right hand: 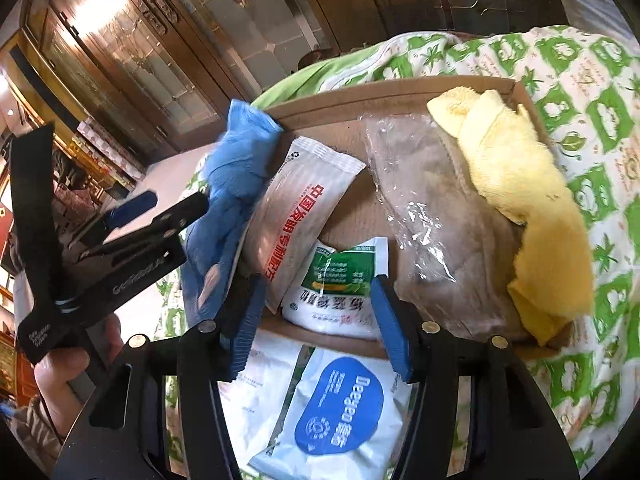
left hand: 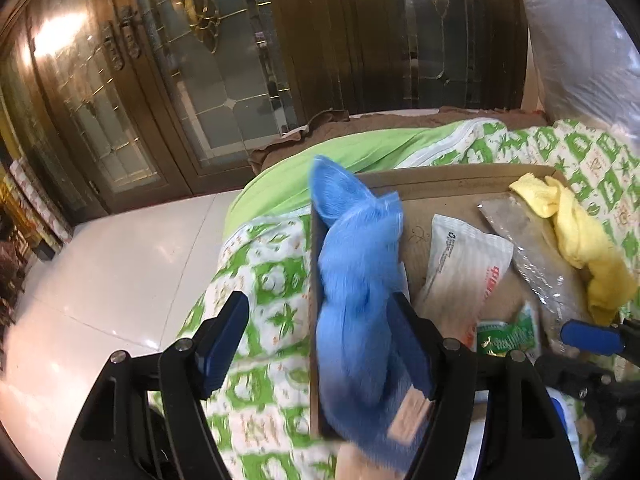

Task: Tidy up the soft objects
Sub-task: 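Open left tool to drop the blue towel while right tool releases the green sachet in the tray, then move left tool to the white gauze packet while right tool reaches the Deegeo wipes packet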

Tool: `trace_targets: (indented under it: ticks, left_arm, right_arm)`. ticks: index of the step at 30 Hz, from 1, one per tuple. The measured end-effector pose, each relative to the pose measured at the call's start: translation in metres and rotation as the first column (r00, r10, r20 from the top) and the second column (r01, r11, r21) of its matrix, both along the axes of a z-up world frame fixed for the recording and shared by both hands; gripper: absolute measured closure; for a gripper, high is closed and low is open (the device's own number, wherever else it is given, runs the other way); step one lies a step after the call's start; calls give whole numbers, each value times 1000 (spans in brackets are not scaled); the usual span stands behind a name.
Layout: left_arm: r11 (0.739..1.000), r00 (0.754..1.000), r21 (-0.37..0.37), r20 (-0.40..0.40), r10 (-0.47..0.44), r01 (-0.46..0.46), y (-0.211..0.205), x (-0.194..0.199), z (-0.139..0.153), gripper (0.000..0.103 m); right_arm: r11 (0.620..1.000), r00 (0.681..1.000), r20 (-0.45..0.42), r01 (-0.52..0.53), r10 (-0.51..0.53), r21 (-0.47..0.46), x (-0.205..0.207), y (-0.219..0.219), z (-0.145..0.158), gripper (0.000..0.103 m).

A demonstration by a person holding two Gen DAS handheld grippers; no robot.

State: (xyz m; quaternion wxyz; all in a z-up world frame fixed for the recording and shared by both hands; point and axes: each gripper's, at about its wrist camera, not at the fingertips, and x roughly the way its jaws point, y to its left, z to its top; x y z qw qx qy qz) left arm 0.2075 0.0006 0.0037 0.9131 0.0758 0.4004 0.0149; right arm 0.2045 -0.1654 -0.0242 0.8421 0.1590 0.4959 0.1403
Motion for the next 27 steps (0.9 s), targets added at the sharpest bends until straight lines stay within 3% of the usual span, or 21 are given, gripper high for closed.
trace_targets:
  ticks: [7,12,15,23,27]
  left_arm:
    - [989,998,-128,-10,69,-70,22,-60,-5,31]
    - [970,990,-201,-66,123,-134,39,-113,-37,31]
    - [968,987,-216,-120,104,-128,37,-122,-45,31]
    - [974,994,-211,-92,65,-83,27,-129,-41,31]
    - [963,992,-259,-113,48,-76,27,-137,-46,31]
  right_arm:
    - [1000,1000,10,13,-13,13,-34,-12,4,42]
    - [996,998,-36,51,-49,68,-67,-26,-7,42]
    - [992,995,-74,79,-71,102,-85,-35,-20,39]
    - [980,979,-131,170,-155,106,-97,-61,-43,39]
    - [974,971,-165,194,-173,116,-99,-65,-50,39]
